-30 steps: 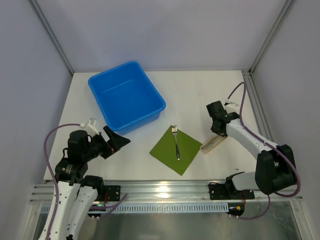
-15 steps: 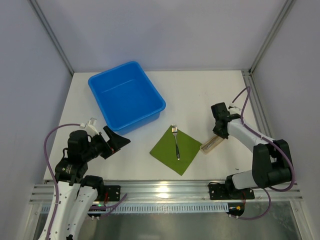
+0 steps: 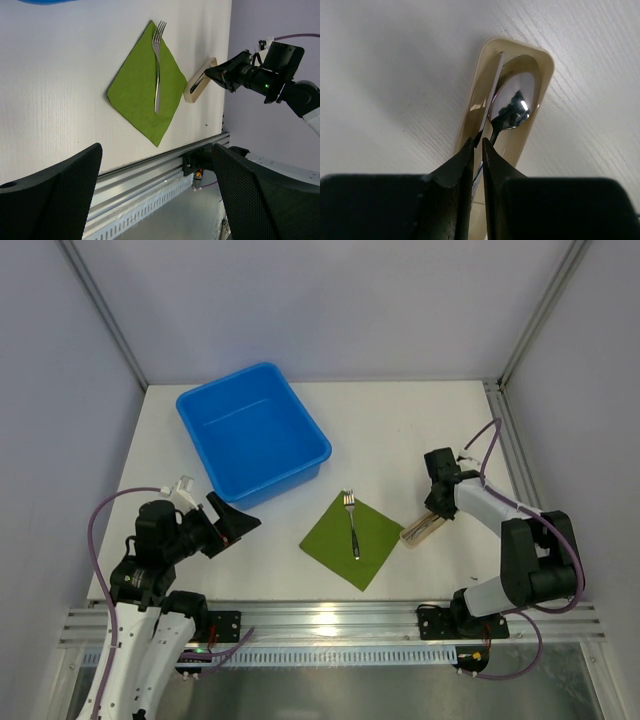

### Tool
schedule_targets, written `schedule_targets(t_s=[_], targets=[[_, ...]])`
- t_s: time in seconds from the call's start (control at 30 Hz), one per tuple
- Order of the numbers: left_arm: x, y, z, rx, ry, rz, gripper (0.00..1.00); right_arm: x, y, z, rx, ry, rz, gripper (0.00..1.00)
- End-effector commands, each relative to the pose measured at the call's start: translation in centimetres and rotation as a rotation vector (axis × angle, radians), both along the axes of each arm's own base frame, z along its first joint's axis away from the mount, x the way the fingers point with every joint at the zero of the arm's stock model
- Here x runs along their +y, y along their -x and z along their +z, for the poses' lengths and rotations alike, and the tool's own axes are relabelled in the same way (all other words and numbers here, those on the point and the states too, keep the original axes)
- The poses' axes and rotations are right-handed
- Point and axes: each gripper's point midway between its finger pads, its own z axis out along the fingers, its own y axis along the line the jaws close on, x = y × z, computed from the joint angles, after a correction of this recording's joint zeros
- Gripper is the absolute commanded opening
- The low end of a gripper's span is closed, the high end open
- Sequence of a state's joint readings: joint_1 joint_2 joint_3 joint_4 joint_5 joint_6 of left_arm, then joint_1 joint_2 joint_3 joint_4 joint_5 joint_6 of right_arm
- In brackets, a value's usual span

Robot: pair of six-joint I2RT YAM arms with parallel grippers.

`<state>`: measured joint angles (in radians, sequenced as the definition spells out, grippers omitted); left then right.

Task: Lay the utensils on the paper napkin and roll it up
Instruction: Pick up the utensils from the container.

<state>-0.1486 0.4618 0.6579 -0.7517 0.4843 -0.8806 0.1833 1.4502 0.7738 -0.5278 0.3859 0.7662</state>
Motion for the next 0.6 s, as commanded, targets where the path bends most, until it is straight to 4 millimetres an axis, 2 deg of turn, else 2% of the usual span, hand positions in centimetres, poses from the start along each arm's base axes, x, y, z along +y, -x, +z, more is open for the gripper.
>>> schedule_targets(t_s=[0.0,0.13,0.47,0.57], targets=[[-0.4,-0.1,0.8,-0.04,0.005,-0.031,0.91,-0.2,-1.3,0.2,-0.049,-0.007,-0.018,0.16],[-0.3,-0.1,0.8,-0.04,0.004,-0.03,0.91,-0.2,-1.4,-0.5,-0.035,-0.007,-0.01,0.17],[-0.3,0.0,0.6,-0.036,0.004,-0.028,0.92,-0.3,-1.0,-2.3,0.001,-0.026,0.002,0.3],[-0.3,0.0,0.8,-0.038,0.005,-0.029,0.92,-0.3,-0.8,-2.7,0.014,-0.038,0.002,0.29]])
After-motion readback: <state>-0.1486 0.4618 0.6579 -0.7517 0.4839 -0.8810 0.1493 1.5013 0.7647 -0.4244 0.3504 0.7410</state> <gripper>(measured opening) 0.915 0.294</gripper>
